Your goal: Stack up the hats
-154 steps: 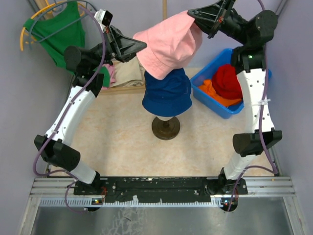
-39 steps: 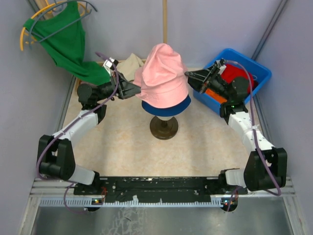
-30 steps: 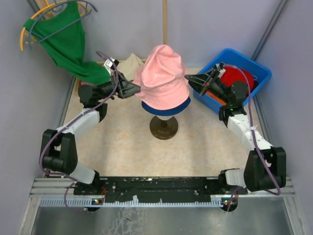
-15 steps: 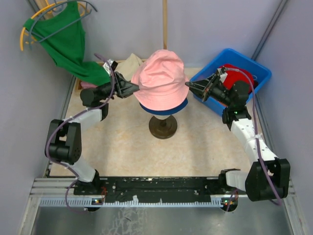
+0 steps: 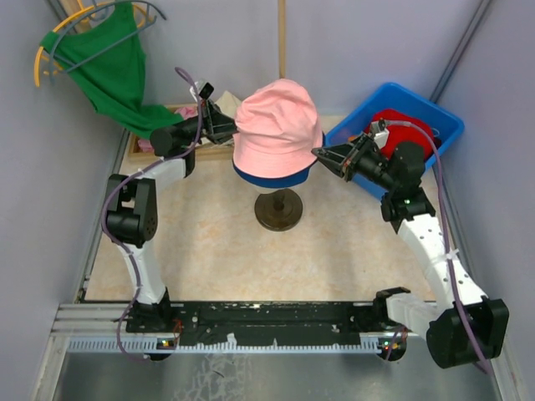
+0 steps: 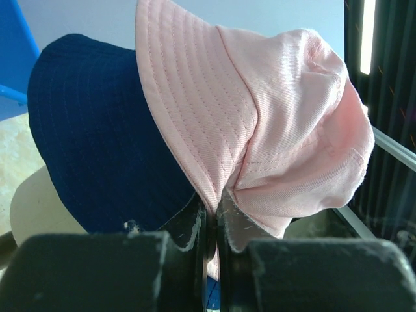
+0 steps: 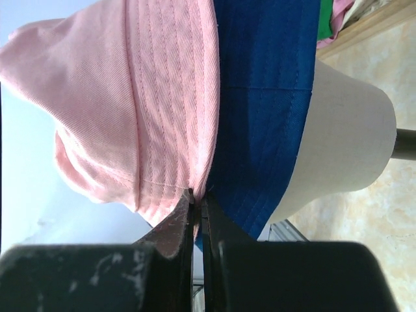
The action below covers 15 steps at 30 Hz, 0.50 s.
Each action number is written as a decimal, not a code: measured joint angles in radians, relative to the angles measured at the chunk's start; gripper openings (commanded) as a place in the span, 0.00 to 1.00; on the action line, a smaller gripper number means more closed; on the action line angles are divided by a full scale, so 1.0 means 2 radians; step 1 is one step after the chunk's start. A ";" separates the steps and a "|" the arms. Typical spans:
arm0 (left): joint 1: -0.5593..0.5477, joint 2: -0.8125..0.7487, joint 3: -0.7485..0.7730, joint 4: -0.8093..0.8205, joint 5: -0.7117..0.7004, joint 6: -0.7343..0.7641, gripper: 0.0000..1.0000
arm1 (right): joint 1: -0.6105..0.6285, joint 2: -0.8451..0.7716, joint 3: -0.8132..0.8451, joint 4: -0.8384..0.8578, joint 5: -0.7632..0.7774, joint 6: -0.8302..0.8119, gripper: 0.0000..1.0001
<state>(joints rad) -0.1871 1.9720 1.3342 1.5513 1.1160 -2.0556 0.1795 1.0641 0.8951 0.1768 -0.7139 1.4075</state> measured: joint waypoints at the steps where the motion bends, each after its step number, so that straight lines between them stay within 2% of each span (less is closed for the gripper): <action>1: 0.000 0.004 0.006 0.000 0.000 -0.002 0.12 | 0.002 -0.004 0.002 -0.008 0.005 -0.005 0.00; 4: 0.000 0.007 0.011 0.000 0.000 -0.002 0.16 | 0.004 -0.006 0.009 -0.026 0.009 -0.017 0.01; 8: 0.007 0.007 0.009 -0.001 0.000 -0.002 0.29 | 0.004 -0.005 0.019 -0.041 0.008 -0.028 0.13; 15: 0.028 0.004 0.000 -0.002 0.000 -0.002 0.30 | -0.008 -0.001 0.022 -0.094 0.005 -0.066 0.36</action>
<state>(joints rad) -0.1303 1.9800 1.3350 1.5478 1.1152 -2.0586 0.1638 1.0630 0.9386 -0.0105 -0.7036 1.2751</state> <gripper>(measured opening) 0.299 0.278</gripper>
